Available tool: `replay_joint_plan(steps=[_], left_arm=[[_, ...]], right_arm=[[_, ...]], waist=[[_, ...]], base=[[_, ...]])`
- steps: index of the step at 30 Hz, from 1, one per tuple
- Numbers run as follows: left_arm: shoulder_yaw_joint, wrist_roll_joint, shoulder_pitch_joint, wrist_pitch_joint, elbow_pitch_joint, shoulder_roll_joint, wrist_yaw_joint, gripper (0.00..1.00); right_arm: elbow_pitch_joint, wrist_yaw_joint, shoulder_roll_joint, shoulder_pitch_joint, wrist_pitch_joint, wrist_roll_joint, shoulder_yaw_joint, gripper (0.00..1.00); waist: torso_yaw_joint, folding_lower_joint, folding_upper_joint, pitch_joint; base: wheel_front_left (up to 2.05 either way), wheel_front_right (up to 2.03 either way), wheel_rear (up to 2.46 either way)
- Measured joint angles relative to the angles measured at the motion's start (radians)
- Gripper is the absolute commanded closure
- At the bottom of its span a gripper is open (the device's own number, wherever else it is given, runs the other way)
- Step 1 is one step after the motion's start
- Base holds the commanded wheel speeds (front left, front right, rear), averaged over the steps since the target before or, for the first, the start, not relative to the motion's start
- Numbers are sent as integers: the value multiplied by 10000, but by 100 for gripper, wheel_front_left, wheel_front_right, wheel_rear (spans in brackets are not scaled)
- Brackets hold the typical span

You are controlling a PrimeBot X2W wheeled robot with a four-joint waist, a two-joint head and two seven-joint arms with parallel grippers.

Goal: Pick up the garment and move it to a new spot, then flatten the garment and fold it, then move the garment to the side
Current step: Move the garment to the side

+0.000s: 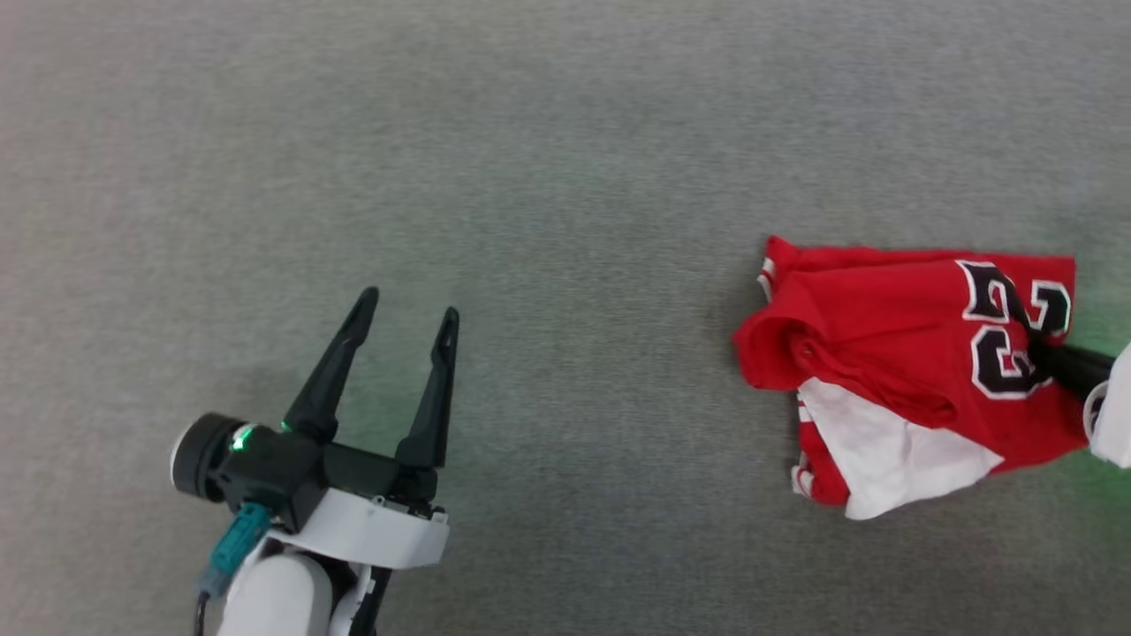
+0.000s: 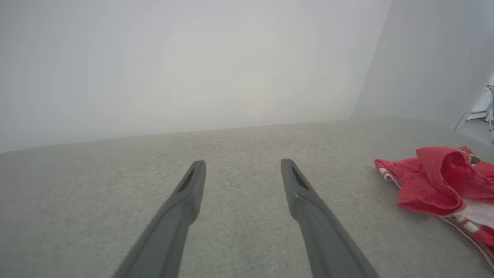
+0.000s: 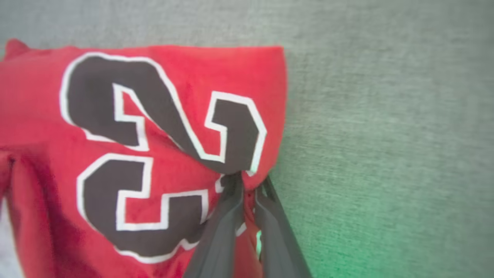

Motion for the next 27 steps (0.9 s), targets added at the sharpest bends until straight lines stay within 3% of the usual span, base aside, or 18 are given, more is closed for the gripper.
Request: replay_joint_plan(steps=[10, 17, 27], left_arm=[[-644, -13, -1323, 0, 42, 811, 0, 0], [-1528, 144, -3468, 0, 192, 1603, 0, 0], [-2734, 61, -6197, 0, 723, 2182, -4, 0]], right_arm=[[1018, -40, -420, -244, -1712, 58, -1653, 100], [2299, -40, -518, -1239, -3243, -512, -2604, 100], [4669, -40, -658, -3677, -5072, -1469, -2491, 100]], waist=[[-1208, 0, 0, 340], [-1959, 0, 0, 1099], [-2615, 0, 0, 2590]], base=[[0, 0, 0], [0, 0, 0], [0, 0, 0]])
